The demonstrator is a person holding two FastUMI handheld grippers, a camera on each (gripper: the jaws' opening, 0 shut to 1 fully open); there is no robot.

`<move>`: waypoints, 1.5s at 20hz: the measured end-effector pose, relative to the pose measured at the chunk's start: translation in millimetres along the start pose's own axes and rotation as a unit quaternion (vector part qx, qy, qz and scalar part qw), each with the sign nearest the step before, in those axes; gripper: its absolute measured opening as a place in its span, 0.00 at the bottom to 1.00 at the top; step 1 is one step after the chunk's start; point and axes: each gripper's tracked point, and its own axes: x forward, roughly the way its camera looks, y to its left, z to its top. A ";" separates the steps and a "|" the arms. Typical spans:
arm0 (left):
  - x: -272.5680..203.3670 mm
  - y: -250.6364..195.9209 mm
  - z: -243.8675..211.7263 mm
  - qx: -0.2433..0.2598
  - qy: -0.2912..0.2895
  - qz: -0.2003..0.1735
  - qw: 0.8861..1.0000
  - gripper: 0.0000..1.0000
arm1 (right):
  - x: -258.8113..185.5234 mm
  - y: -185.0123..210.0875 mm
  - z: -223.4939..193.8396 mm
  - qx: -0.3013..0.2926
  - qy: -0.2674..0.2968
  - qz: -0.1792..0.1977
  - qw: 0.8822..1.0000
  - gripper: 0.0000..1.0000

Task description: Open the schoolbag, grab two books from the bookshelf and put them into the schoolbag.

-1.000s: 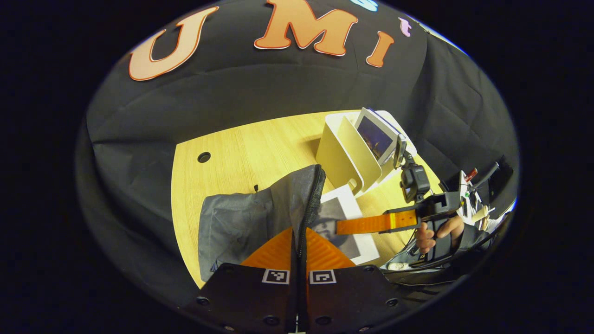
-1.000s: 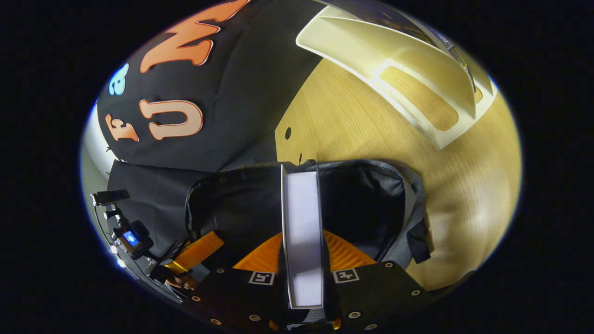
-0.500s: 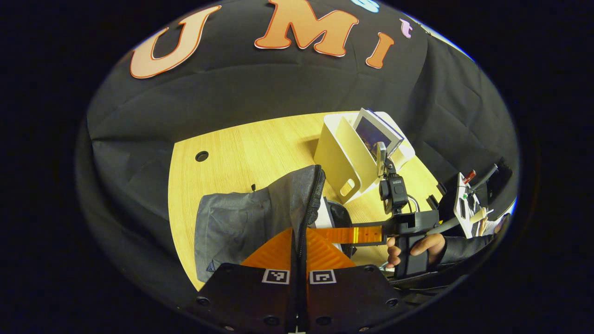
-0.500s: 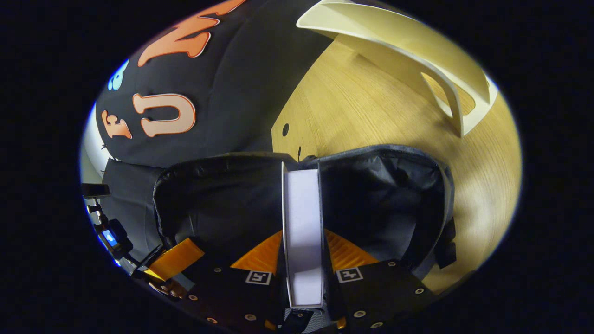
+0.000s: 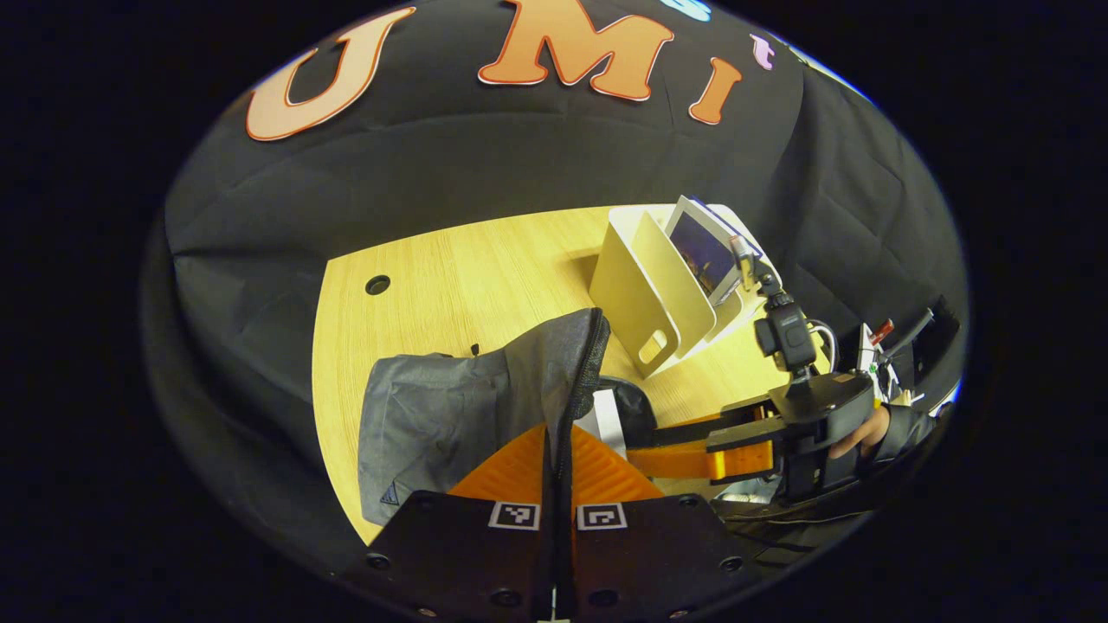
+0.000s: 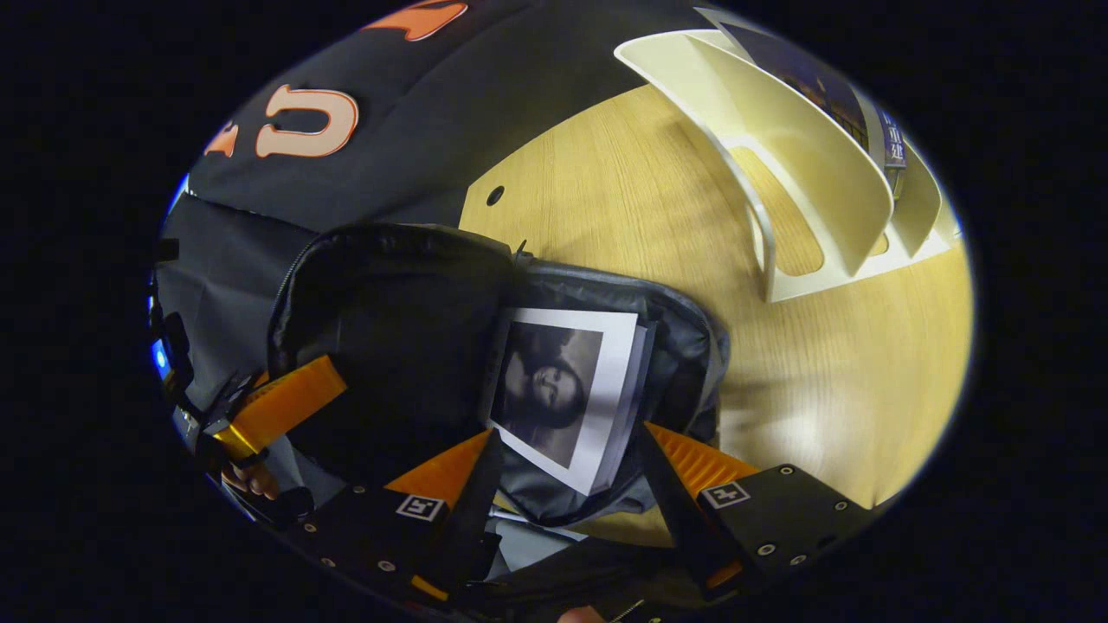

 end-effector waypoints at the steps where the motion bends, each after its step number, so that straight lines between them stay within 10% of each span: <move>1: 1.0 0.1 -0.8 0.000 0.000 0.003 1.000 0.02 | -7.9 -1.5 2.2 -0.004 0.000 -0.004 1.000 0.92; 16: 23.8 -11.1 -12.5 -0.005 0.014 0.011 1.000 0.02 | -156.9 -50.6 110.9 -0.118 -0.059 -0.145 0.981 0.97; 30: 33.6 -7.6 -23.6 -0.059 0.008 0.025 0.998 0.02 | -206.3 -81.9 226.7 -0.156 -0.074 -0.222 0.960 0.97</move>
